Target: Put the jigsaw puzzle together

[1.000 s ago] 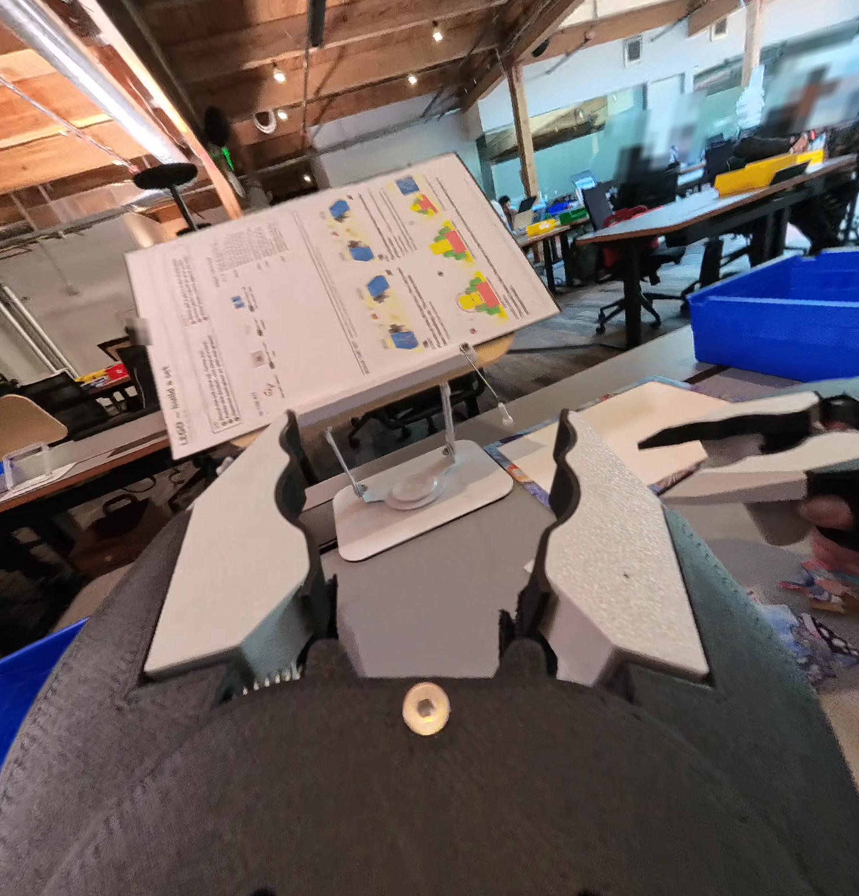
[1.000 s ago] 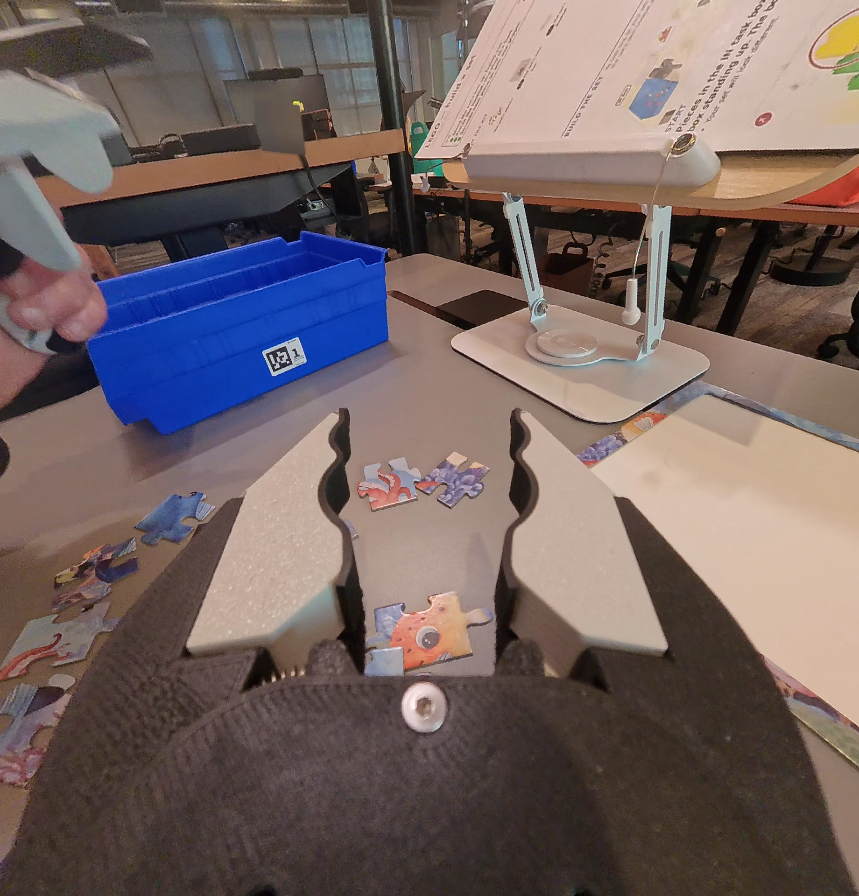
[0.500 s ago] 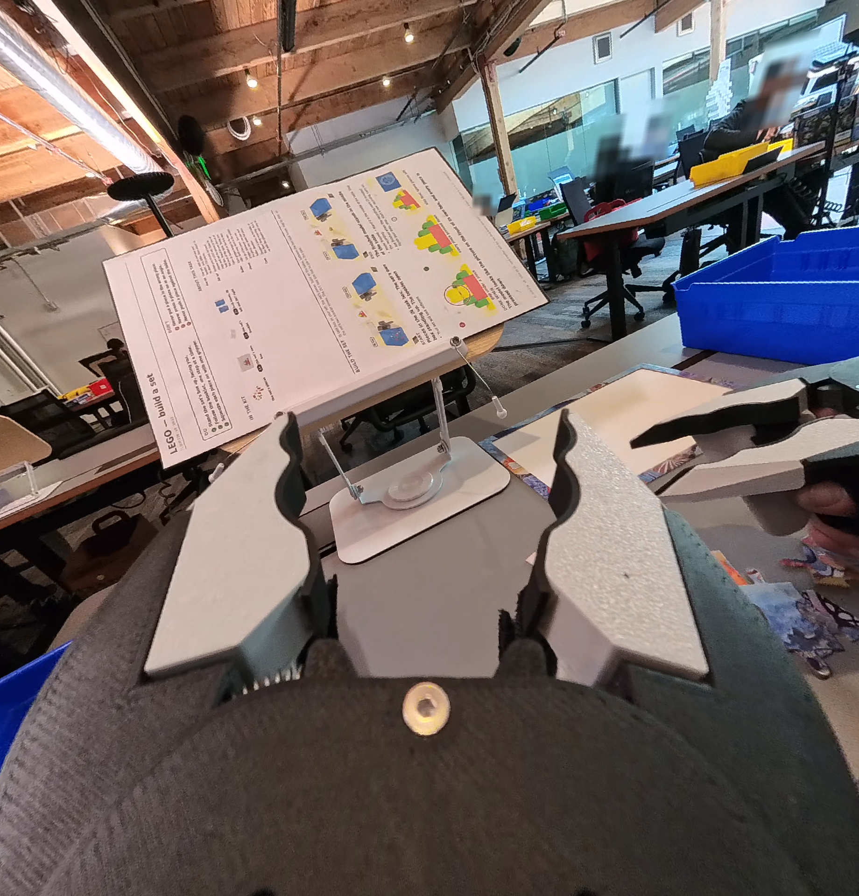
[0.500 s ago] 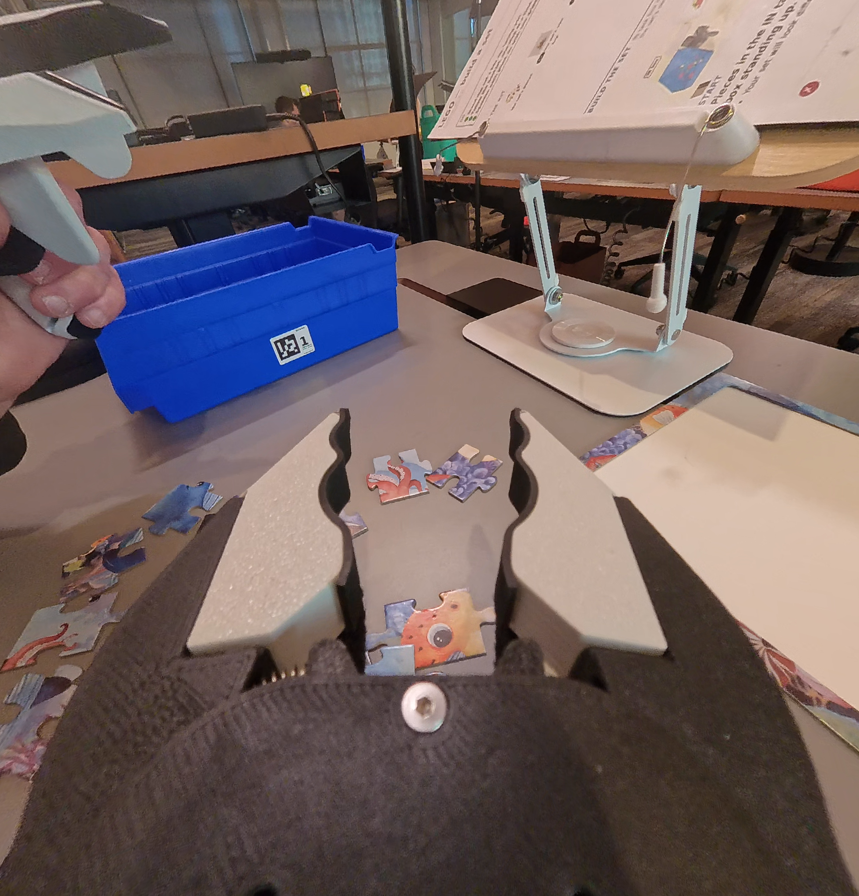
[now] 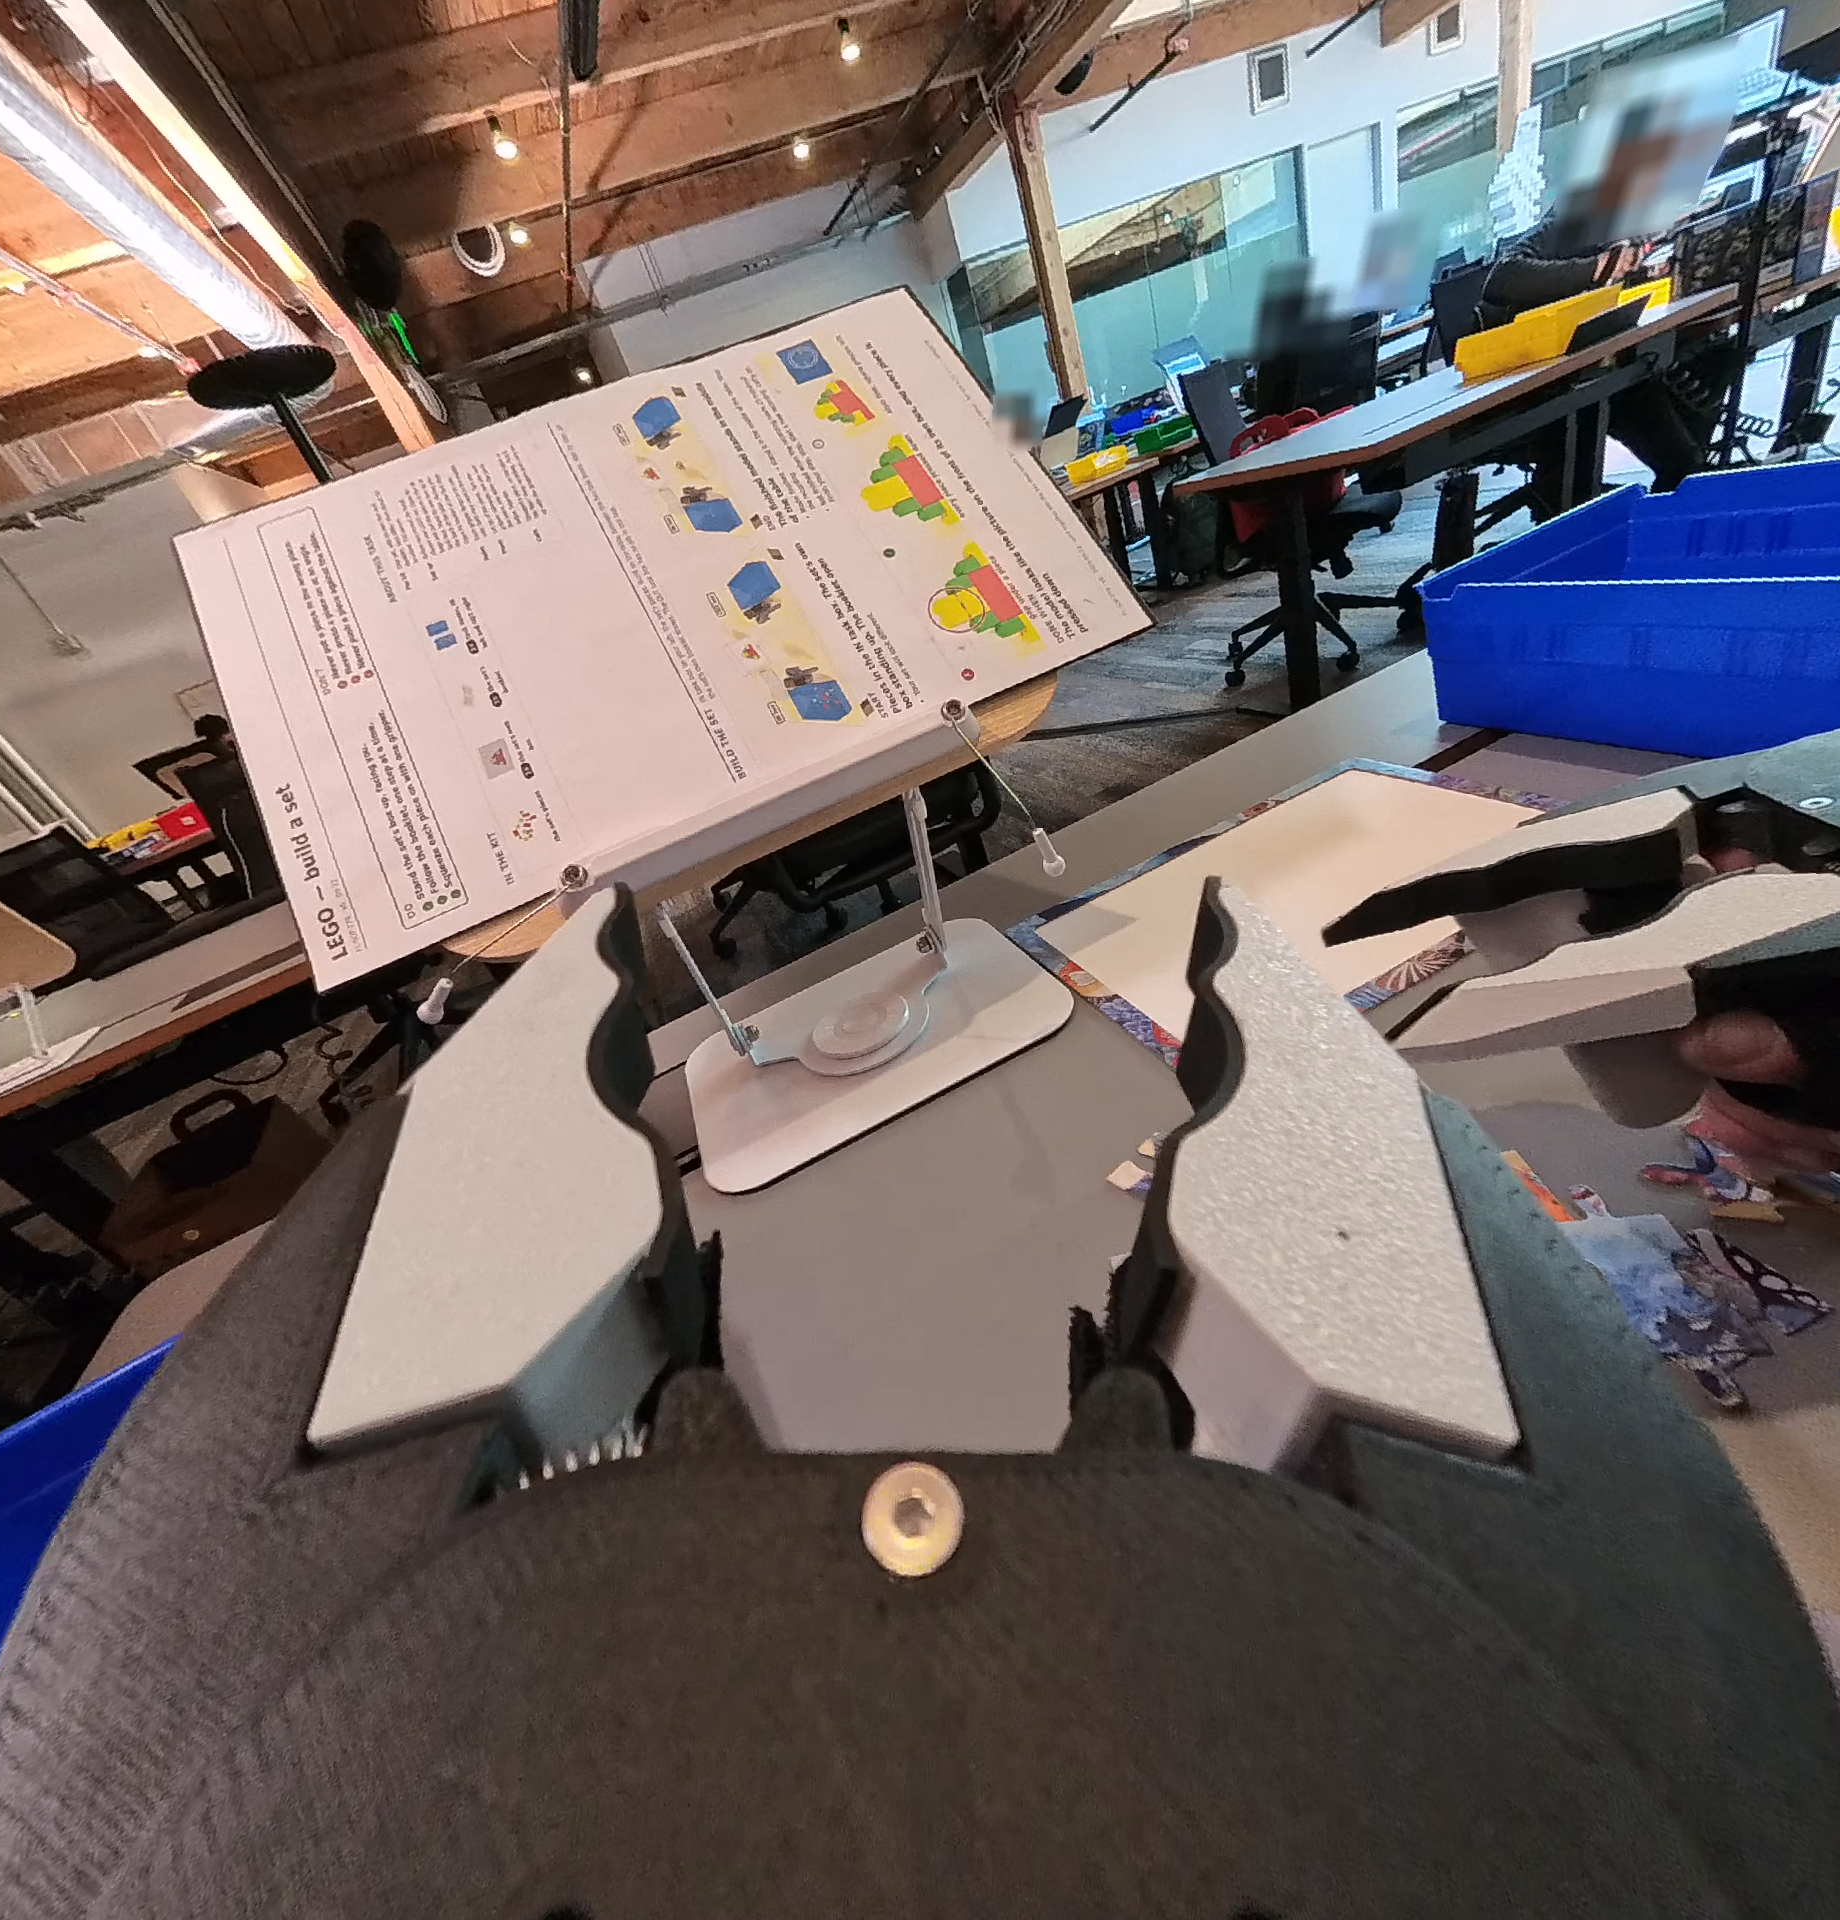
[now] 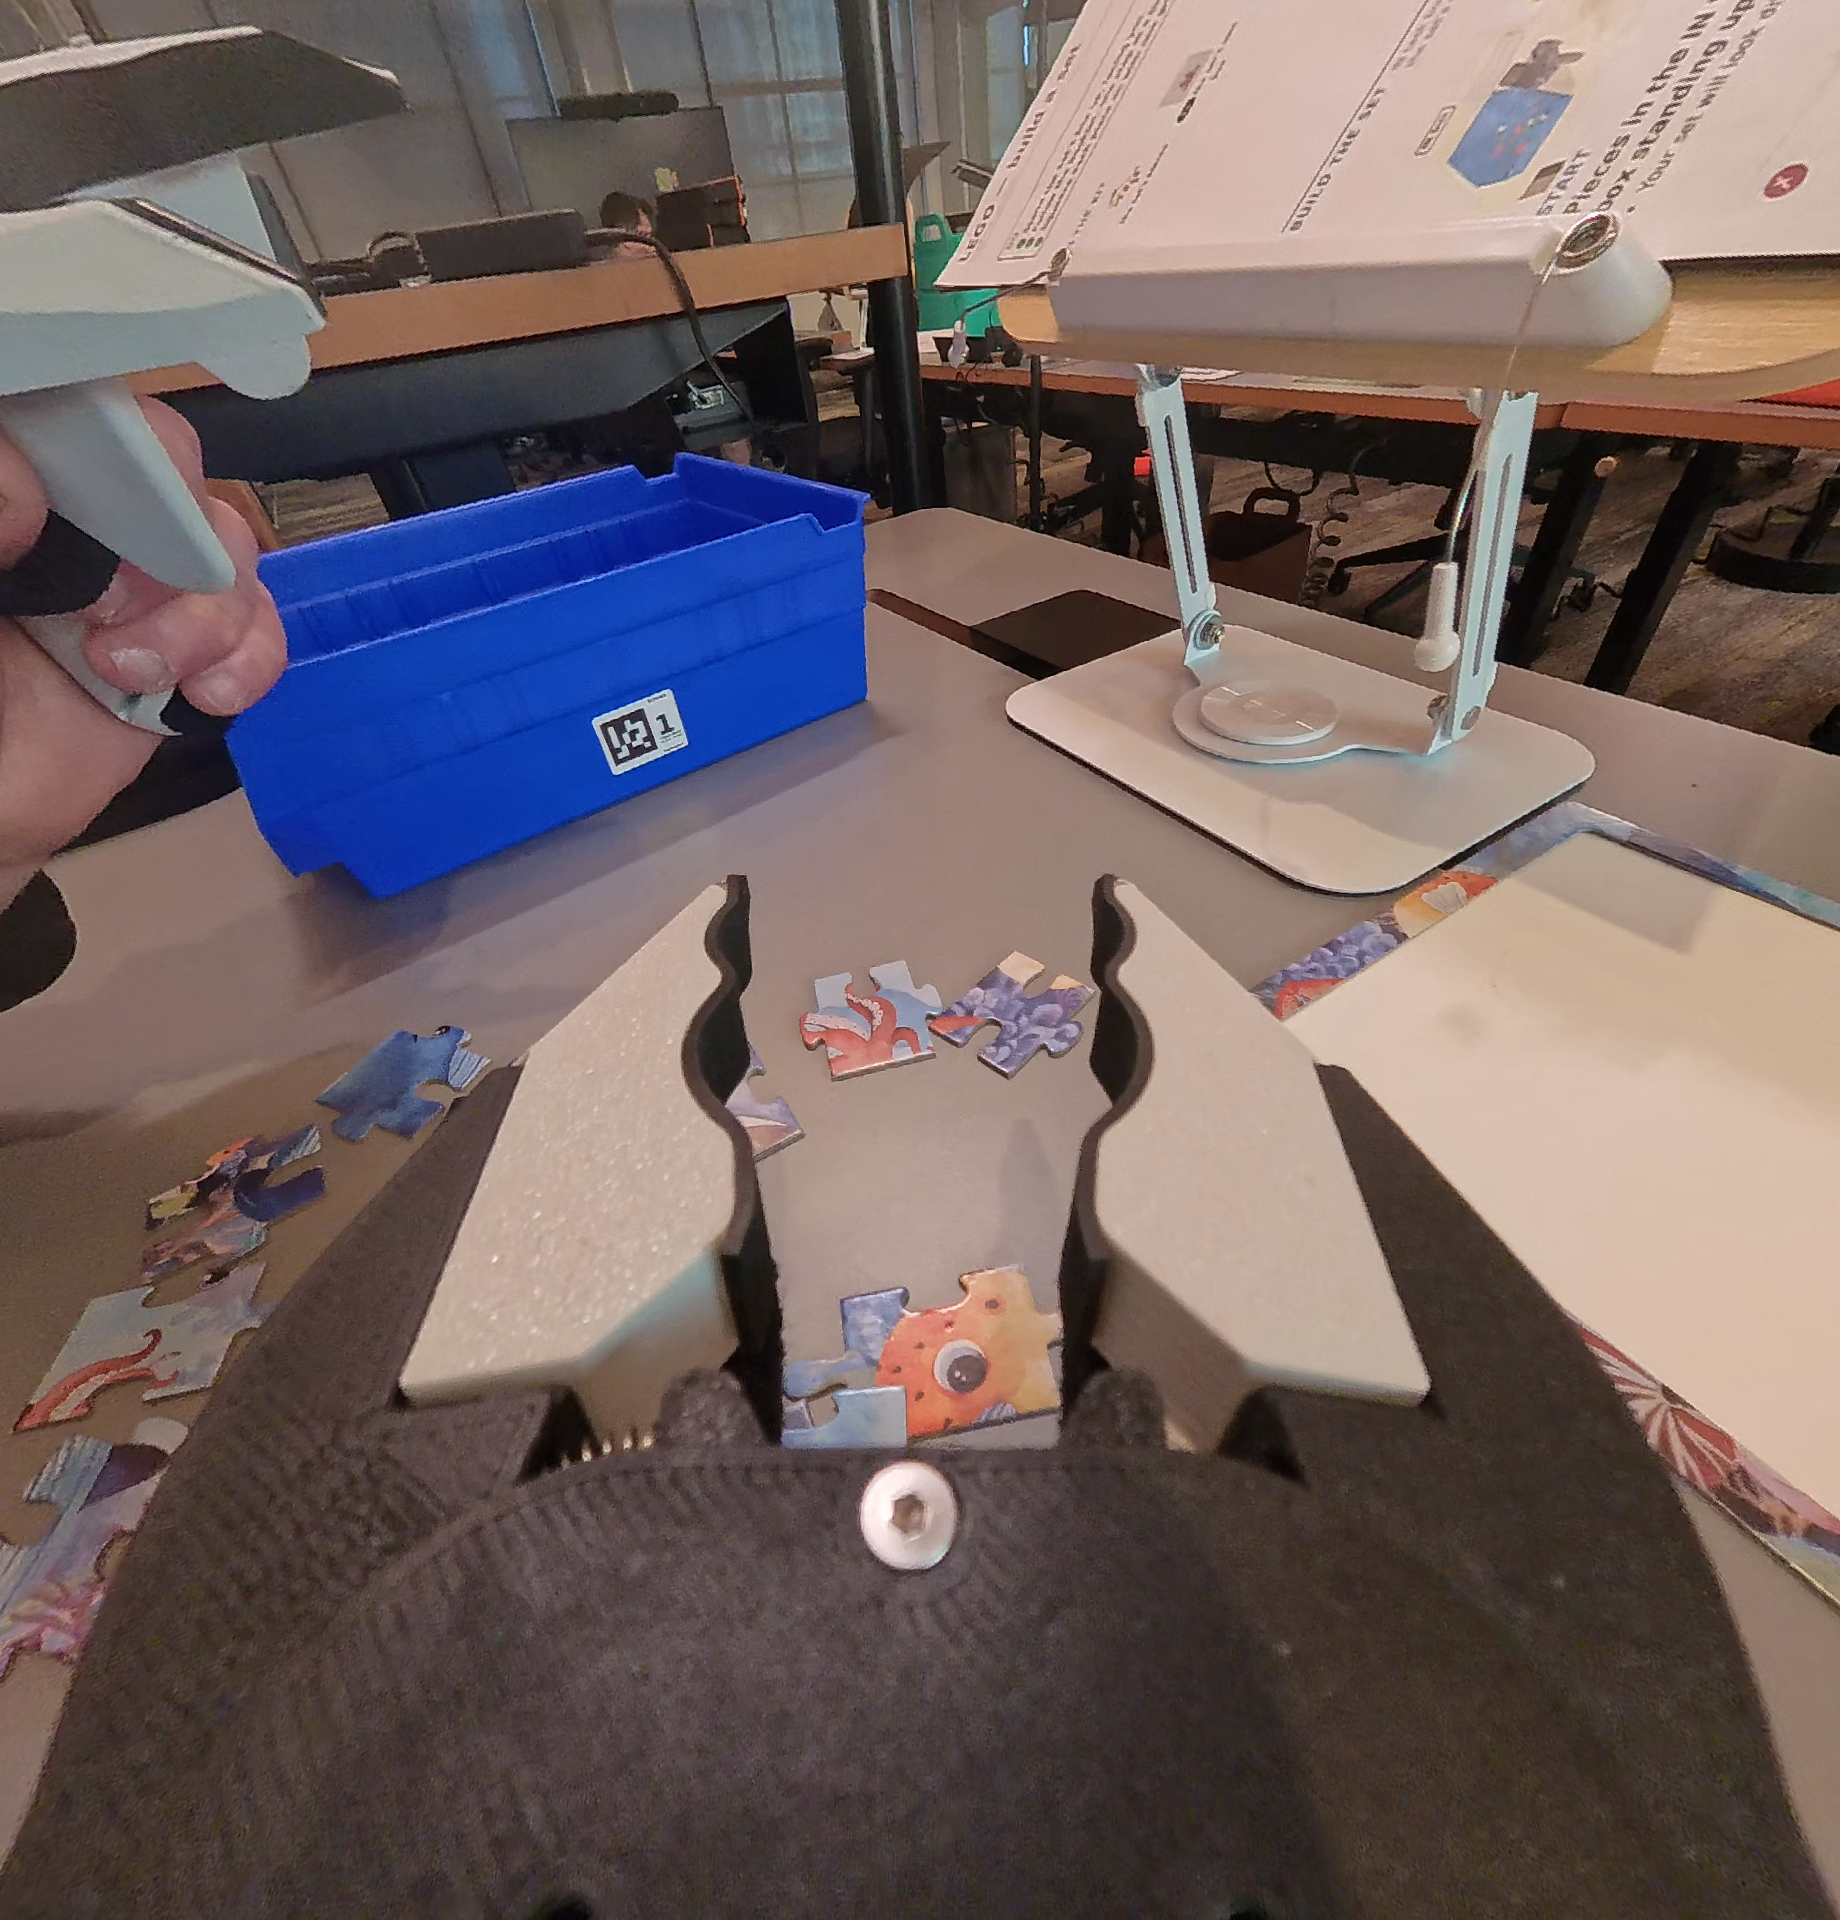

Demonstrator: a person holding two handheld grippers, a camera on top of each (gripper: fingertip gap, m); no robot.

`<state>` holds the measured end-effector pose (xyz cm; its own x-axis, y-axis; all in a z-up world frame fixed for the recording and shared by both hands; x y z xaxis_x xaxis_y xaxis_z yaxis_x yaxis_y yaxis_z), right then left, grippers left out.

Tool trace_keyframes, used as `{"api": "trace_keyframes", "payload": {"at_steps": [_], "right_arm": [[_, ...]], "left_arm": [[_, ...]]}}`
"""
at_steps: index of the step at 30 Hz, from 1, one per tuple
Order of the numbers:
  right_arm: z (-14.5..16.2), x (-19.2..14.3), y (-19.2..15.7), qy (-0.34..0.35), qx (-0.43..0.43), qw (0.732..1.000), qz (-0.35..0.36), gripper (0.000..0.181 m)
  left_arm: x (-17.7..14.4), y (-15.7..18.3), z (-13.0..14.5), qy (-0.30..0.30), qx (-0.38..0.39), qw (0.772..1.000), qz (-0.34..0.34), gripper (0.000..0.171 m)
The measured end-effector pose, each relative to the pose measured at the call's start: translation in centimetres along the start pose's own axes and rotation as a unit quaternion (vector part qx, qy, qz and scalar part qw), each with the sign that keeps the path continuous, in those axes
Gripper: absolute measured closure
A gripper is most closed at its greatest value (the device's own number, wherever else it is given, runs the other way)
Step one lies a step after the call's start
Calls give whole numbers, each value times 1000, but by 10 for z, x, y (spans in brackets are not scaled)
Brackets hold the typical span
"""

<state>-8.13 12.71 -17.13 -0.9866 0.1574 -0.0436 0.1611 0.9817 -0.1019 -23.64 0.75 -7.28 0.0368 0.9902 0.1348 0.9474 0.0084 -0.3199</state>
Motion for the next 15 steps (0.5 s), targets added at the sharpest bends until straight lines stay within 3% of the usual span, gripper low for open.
{"api": "trace_keyframes", "payload": {"at_steps": [15], "right_arm": [[-2,0,-3,2,1,1000,-4,117]], "left_arm": [[5,9,10,-12,-9,1000,17,68]]}}
Point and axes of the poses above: each gripper's, where its closed fingertips meet, x out along the fingers, z out of its underside, y = z × x across the jaws, the point moved 6 cm from there along -x, back along the fingers, and after that the axes turned 6 degrees about y, right-handed, at the moved point
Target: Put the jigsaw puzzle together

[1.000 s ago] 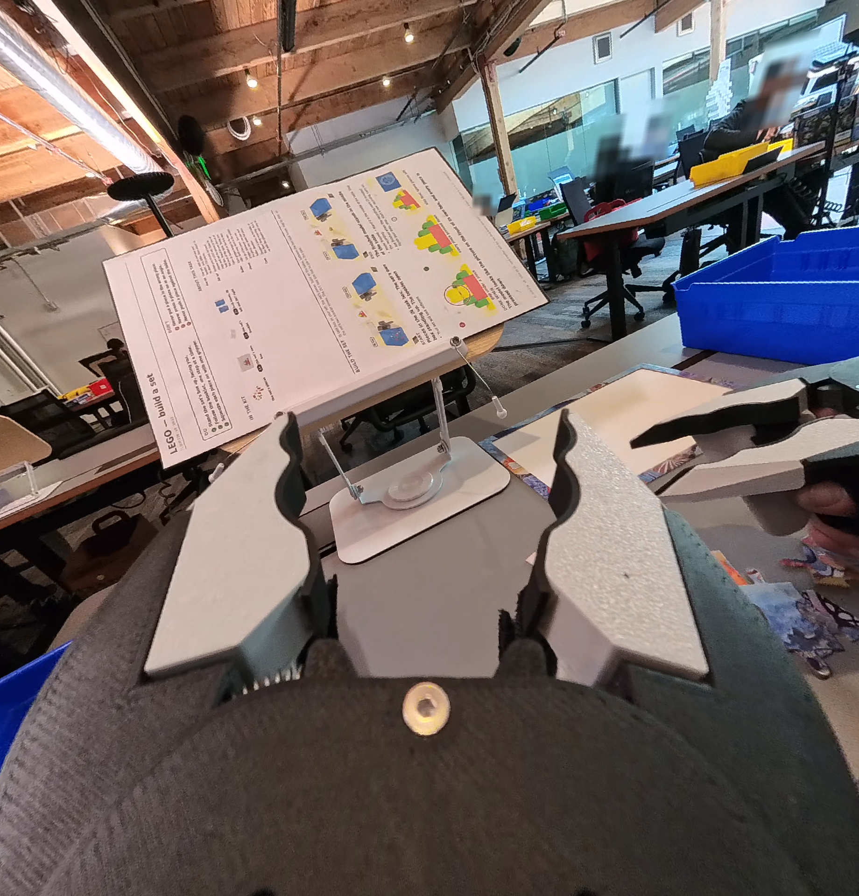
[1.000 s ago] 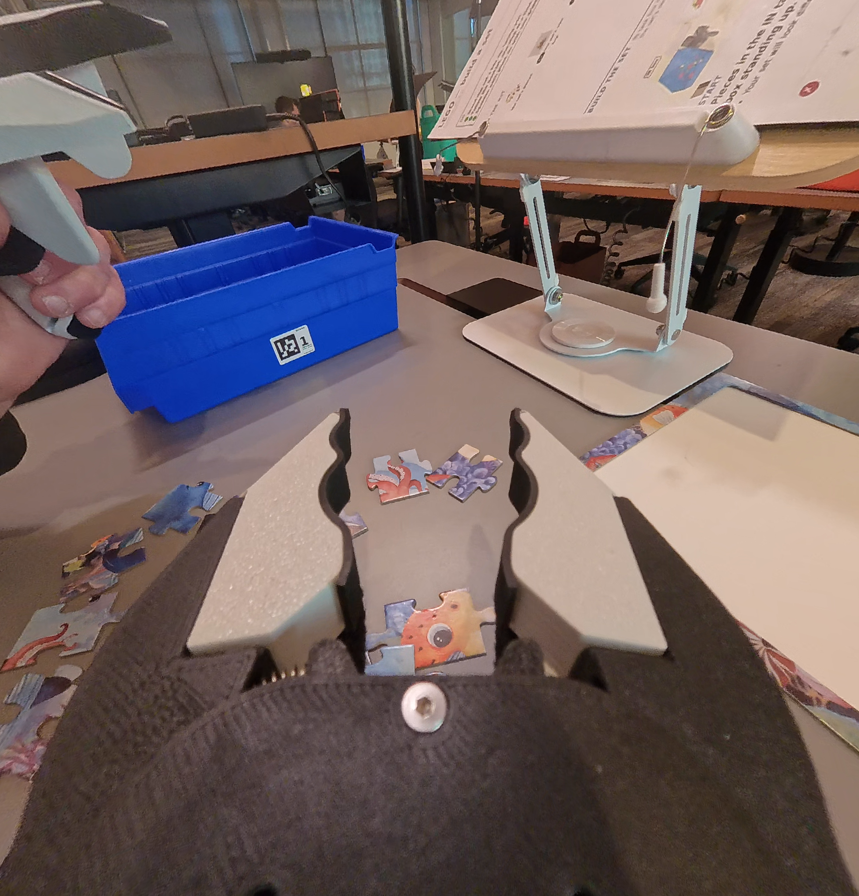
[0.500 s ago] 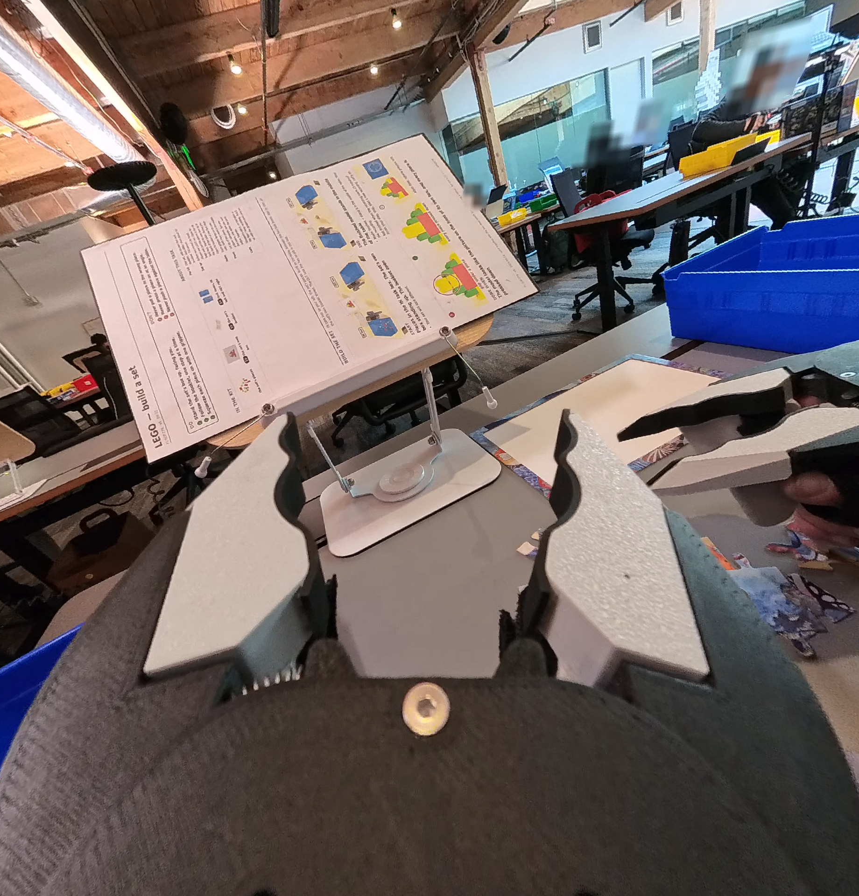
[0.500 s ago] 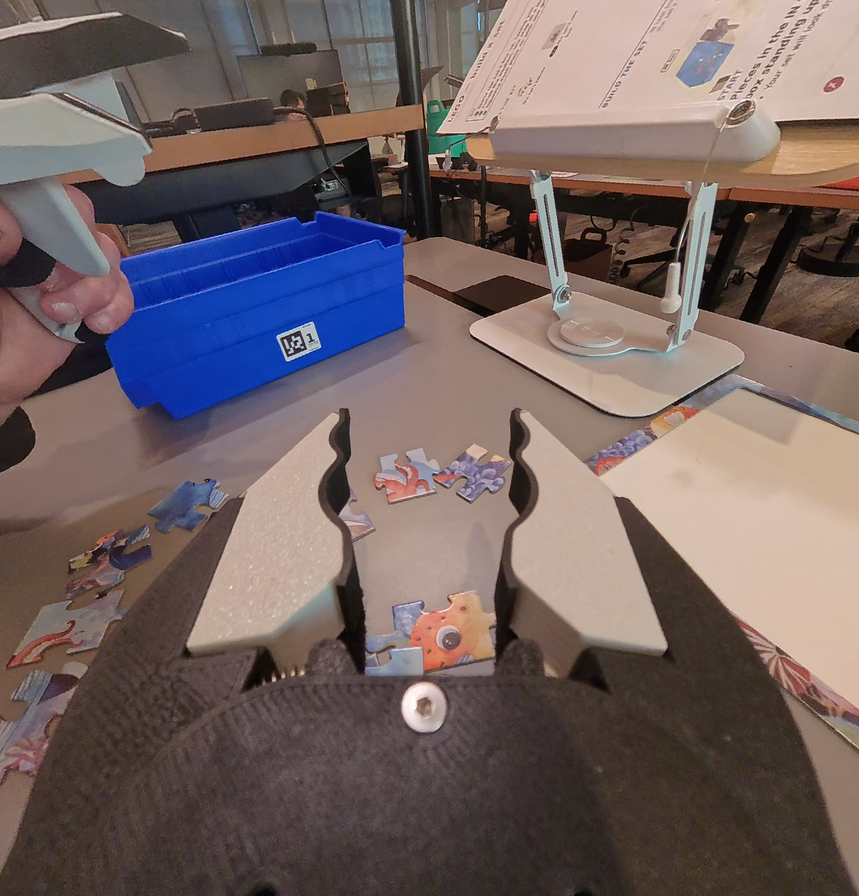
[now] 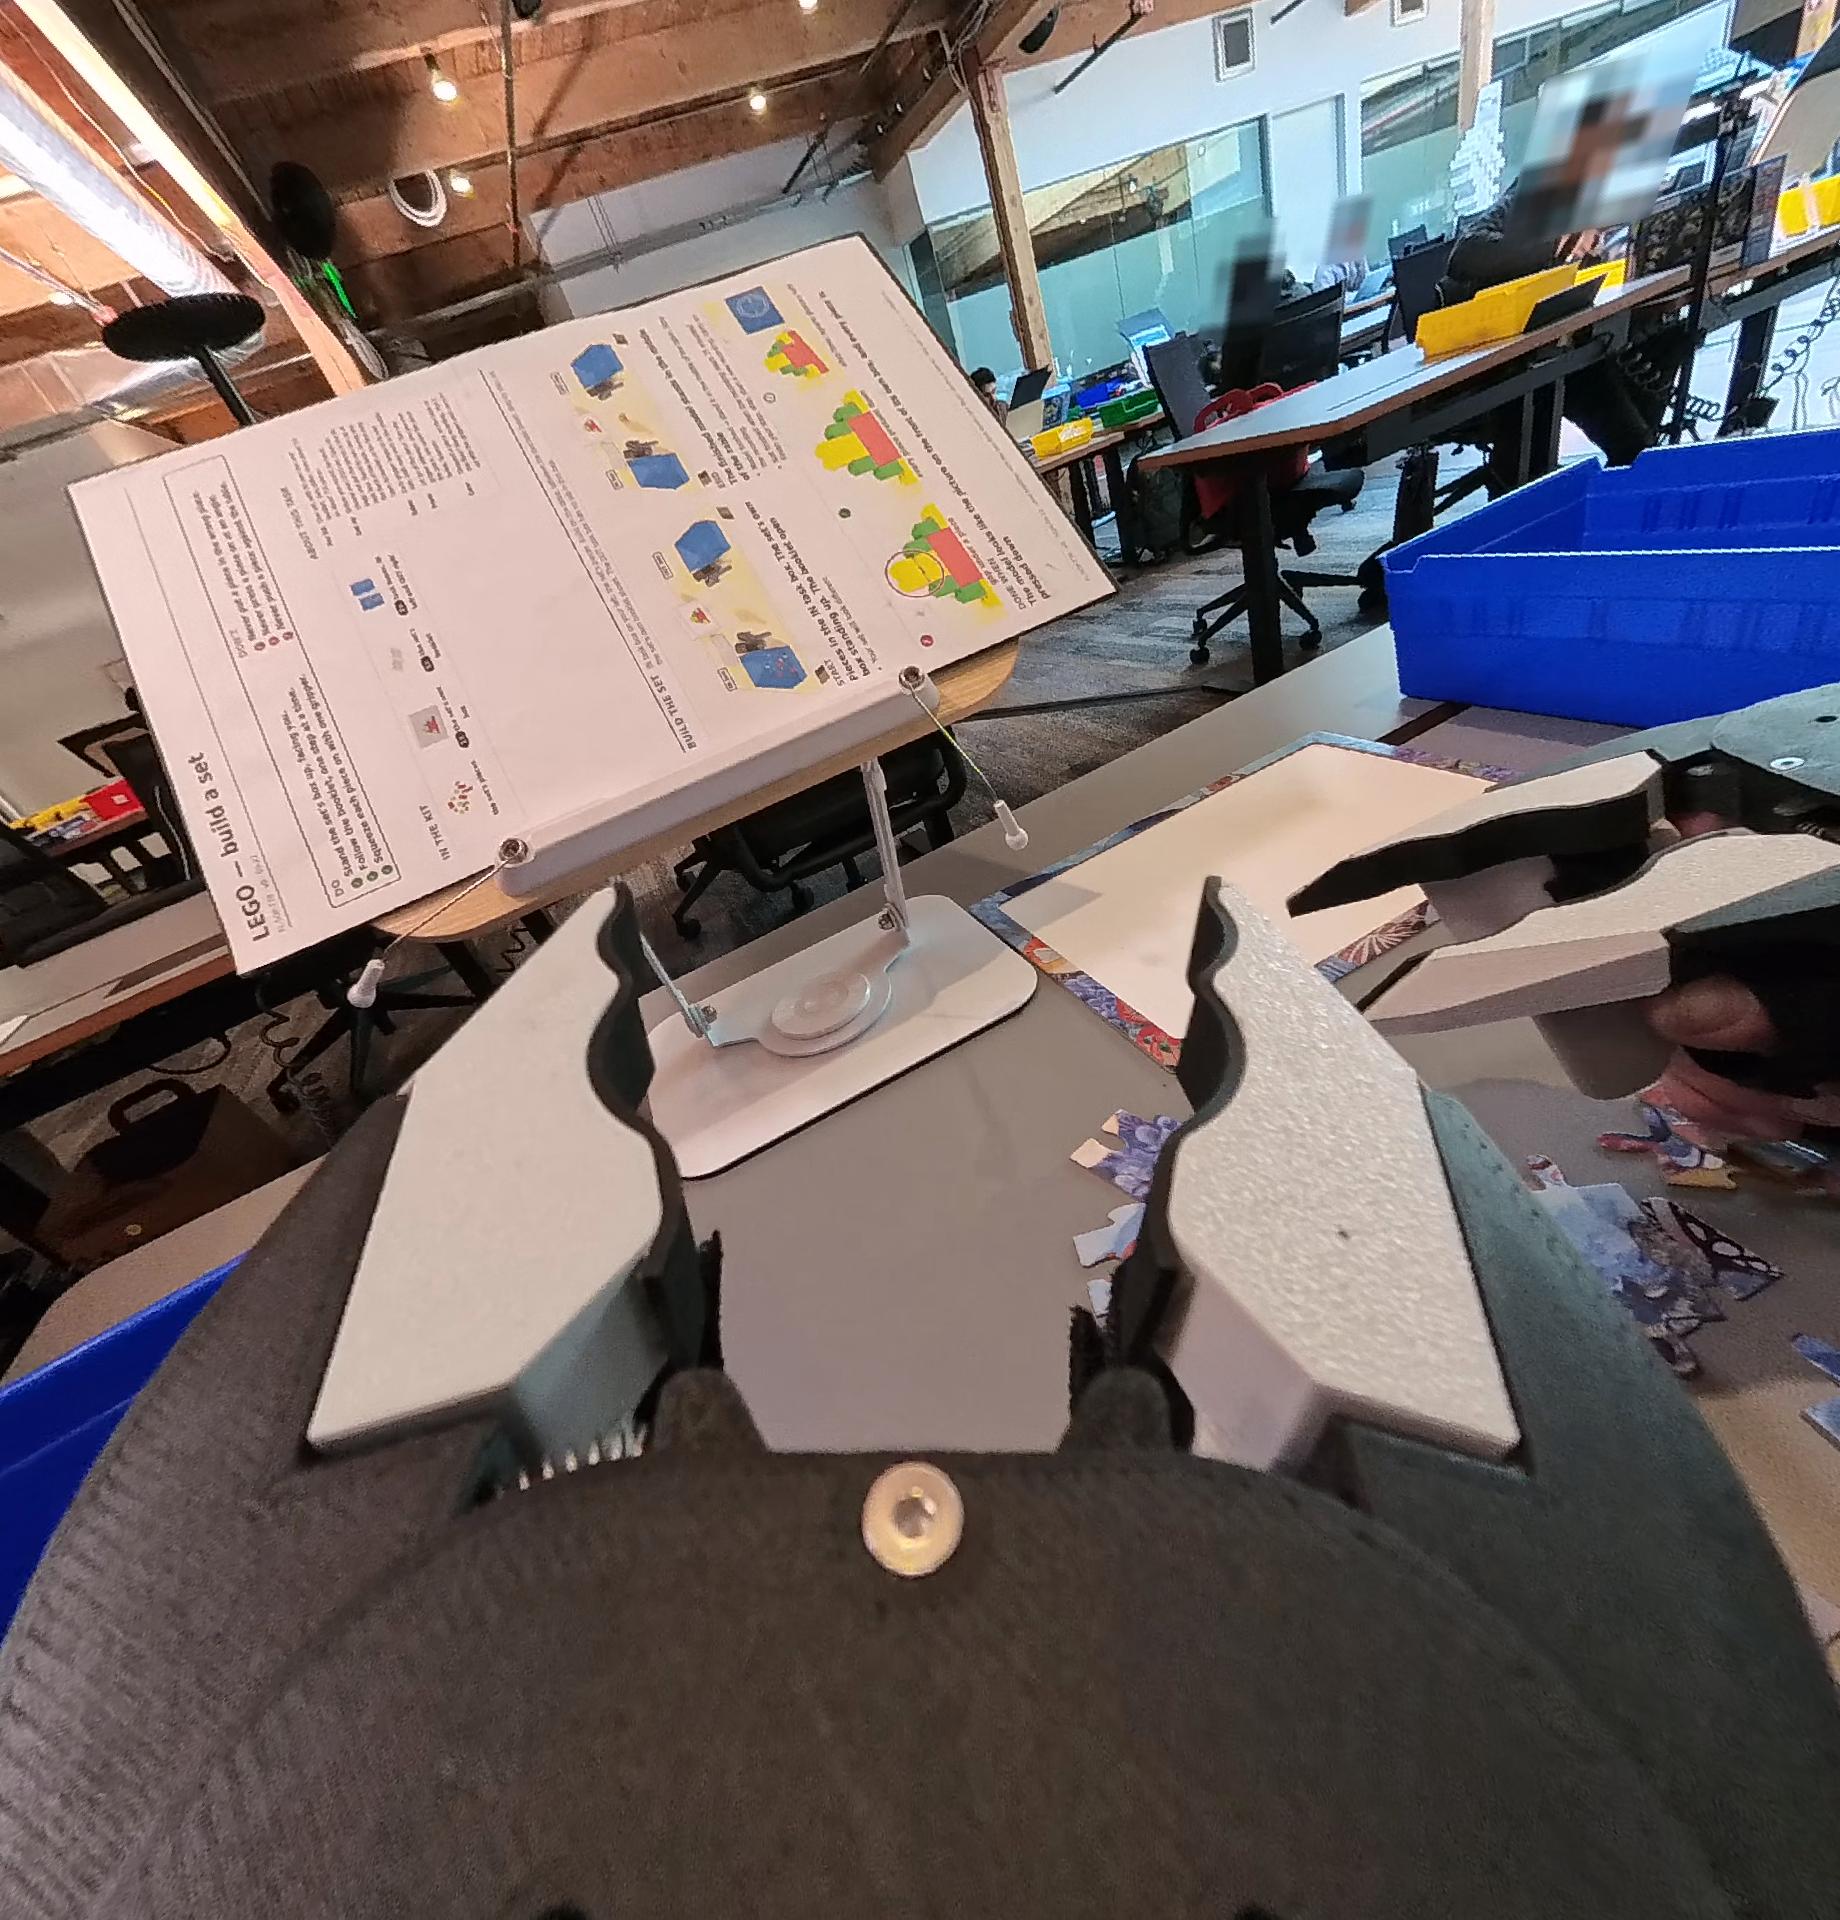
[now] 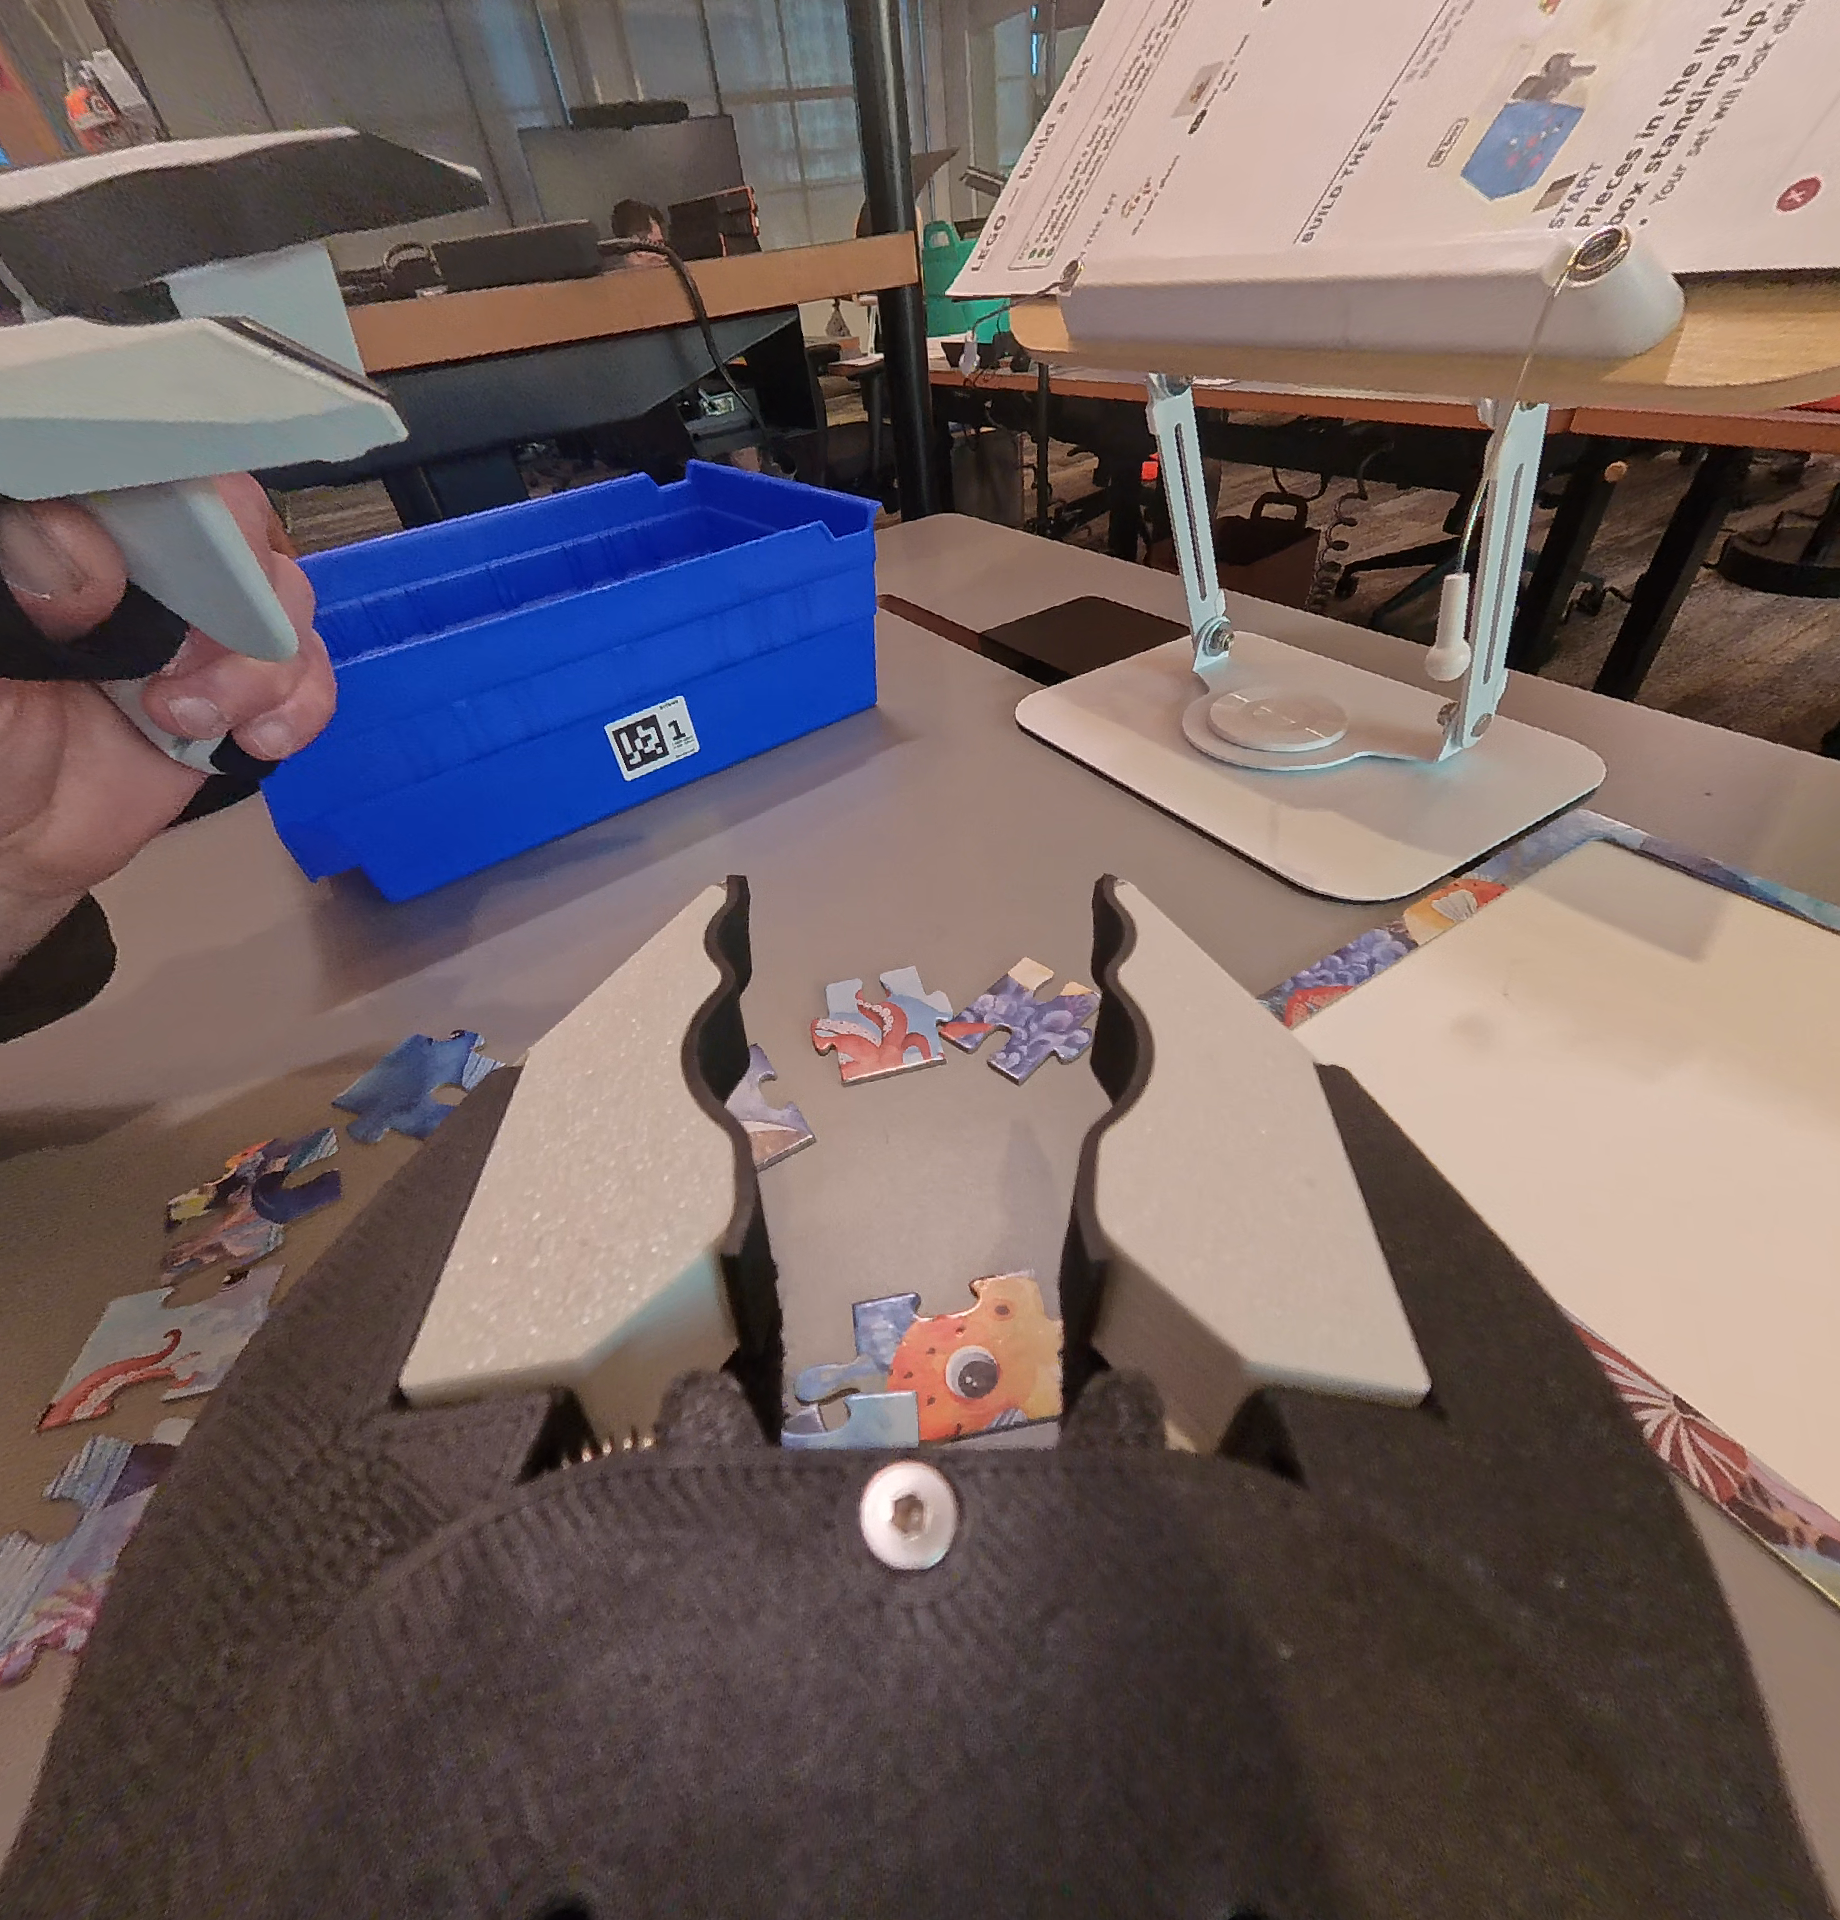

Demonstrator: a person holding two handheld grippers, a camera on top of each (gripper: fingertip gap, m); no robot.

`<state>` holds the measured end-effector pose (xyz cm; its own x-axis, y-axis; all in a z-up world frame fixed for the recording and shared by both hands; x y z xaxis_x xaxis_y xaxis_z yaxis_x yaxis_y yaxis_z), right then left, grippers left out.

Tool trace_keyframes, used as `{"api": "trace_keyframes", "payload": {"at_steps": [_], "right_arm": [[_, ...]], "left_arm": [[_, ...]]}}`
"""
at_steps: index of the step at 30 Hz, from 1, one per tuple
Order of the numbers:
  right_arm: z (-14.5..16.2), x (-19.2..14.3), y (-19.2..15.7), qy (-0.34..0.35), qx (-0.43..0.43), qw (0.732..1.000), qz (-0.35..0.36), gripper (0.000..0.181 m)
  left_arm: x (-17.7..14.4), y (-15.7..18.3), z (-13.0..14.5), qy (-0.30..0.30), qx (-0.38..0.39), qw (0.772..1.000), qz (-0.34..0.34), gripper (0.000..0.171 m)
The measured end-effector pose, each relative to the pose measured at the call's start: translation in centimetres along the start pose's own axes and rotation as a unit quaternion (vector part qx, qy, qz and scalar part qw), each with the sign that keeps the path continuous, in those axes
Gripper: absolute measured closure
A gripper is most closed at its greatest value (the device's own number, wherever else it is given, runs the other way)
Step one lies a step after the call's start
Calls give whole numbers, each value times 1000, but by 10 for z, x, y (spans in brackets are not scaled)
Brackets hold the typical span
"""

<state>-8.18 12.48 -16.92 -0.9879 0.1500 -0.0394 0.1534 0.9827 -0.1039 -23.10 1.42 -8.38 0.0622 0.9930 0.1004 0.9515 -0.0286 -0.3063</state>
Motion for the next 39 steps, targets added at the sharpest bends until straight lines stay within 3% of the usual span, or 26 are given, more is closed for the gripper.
{"api": "trace_keyframes", "payload": {"at_steps": [32,39], "right_arm": [[-1,0,-2,1,0,1000,-2,117],[-3,-2,-2,5,-11,1000,1,116]], "left_arm": [[6,11,9,-16,-2,1000,23,69],[0,11,-1,-6,-1,1000,27,68]]}}
Point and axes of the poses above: each gripper's, where its closed fingertips meet, x out along the fingers, z out of its underside, y = z × x across the jaws, the point moved 6 cm from there along -x, back along the fingers, and after that the axes turned 6 degrees about y, right-handed, at the moved point
